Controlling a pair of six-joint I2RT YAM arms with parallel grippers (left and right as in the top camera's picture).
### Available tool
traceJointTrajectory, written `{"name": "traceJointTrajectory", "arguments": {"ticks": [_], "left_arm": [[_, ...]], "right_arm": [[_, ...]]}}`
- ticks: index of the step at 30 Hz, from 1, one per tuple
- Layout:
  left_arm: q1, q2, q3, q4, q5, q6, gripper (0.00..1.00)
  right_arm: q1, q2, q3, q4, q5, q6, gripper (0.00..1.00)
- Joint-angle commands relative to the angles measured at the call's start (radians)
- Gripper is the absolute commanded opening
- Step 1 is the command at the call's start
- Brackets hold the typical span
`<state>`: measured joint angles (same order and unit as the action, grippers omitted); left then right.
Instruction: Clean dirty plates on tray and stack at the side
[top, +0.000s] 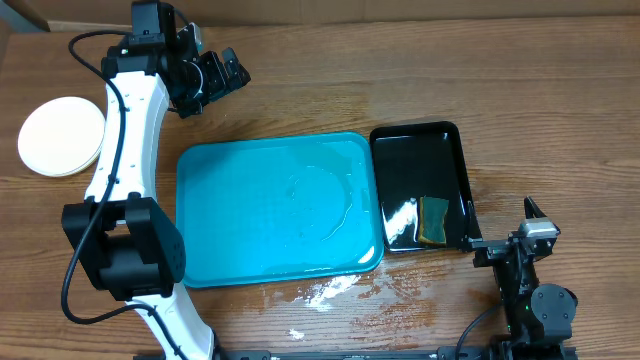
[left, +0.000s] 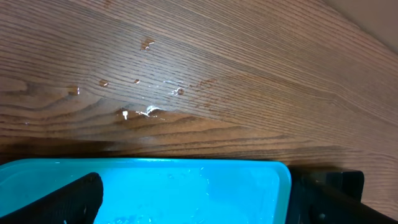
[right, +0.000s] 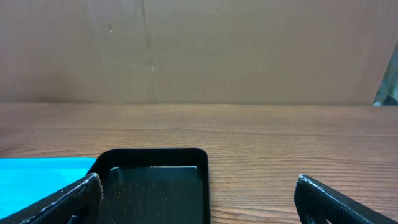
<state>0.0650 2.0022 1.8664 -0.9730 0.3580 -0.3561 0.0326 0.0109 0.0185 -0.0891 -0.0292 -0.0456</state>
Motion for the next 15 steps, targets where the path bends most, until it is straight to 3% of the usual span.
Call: {"name": "traceJointTrajectory", "arguments": {"ticks": [1, 11, 15], "left_arm": [[-0.002, -0.017, 0.010, 0.002, -0.007, 0.019, 1.00], [-0.002, -0.018, 0.008, 0.000, -0.018, 0.019, 1.00], [-0.002, -0.100, 0.008, 0.001, -0.029, 0.019, 1.00]], "right_arm": [[0.001, -0.008, -0.011, 0.007, 0.001, -0.008, 1.00], [0.001, -0.008, -0.011, 0.007, 0.001, -0.008, 1.00], [0.001, -0.008, -0.011, 0.007, 0.001, -0.008, 1.00]]}}
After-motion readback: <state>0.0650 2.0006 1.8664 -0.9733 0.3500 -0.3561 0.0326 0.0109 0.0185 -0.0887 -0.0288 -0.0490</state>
